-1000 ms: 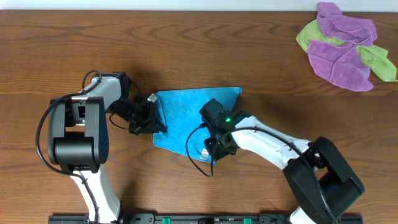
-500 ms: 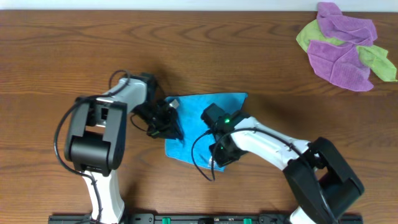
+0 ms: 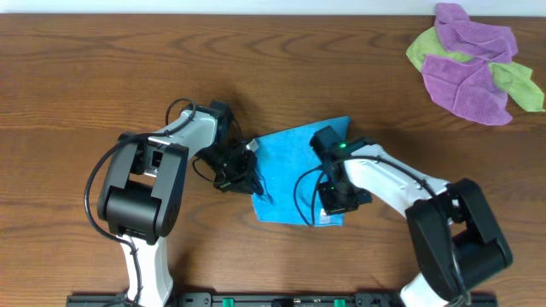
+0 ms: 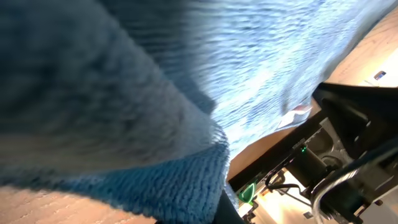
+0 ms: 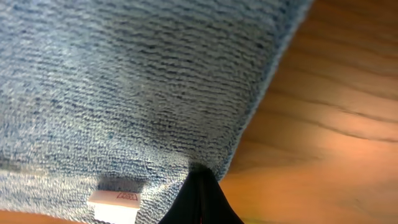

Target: Fold the cloth

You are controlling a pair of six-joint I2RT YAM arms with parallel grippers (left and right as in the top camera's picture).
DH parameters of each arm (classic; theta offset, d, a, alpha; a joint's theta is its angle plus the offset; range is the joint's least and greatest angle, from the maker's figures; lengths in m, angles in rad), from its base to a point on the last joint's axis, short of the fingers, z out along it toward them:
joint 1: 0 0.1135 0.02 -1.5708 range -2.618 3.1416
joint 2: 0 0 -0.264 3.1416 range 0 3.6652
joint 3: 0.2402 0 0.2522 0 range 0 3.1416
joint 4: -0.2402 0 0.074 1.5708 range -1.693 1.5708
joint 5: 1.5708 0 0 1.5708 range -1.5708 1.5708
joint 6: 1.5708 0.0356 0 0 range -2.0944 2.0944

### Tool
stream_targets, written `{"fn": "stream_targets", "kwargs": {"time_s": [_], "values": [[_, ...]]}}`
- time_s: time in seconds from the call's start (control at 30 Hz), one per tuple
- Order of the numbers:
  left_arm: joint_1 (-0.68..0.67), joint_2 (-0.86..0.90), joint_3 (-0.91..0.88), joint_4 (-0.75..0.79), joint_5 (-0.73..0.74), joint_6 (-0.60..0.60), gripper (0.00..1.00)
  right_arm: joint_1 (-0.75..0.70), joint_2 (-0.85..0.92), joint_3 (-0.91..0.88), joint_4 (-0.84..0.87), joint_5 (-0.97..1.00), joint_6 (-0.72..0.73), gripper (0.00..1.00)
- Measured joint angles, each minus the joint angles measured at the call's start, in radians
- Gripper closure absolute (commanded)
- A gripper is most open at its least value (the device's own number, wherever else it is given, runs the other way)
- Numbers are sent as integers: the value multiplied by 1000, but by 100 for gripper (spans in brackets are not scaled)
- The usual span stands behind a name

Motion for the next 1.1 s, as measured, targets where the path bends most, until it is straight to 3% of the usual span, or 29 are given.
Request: {"fn": "stream_targets", "kwargs": {"time_s": [0.23, 0.33, 0.43, 0.53, 0.63, 0.9, 0.97, 1.03, 1.07, 1.1], "values": [[-5, -13, 0, -16, 11, 0, 94, -19, 2, -3, -31, 8, 5, 98], [-5, -55, 0, -23, 11, 0, 94, -21, 2, -3, -53, -8, 9, 54], [-5, -104, 0, -34, 11, 0, 94, -23, -2, 2, -90, -19, 10, 39], [-5, -155, 0, -53, 11, 0, 94, -27, -34, 35, -134, -19, 14, 9], [-5, -192, 0, -71, 7, -1, 94, -34, -106, 97, -158, 2, 13, 1], [-5, -206, 0, -109, -12, -3, 94, -39, -266, 214, -185, 27, 12, 2], [-5, -206, 0, -119, -16, -3, 94, -39, -279, 218, -195, 28, 11, 11], [-5, -206, 0, -123, -19, -3, 94, -39, -286, 219, -211, 28, 9, 32], [-5, -206, 0, -124, -20, -4, 94, -39, -287, 219, -220, 26, 10, 48], [-5, -206, 0, -125, -20, -4, 94, -39, -287, 219, -221, 24, 11, 55]]}}
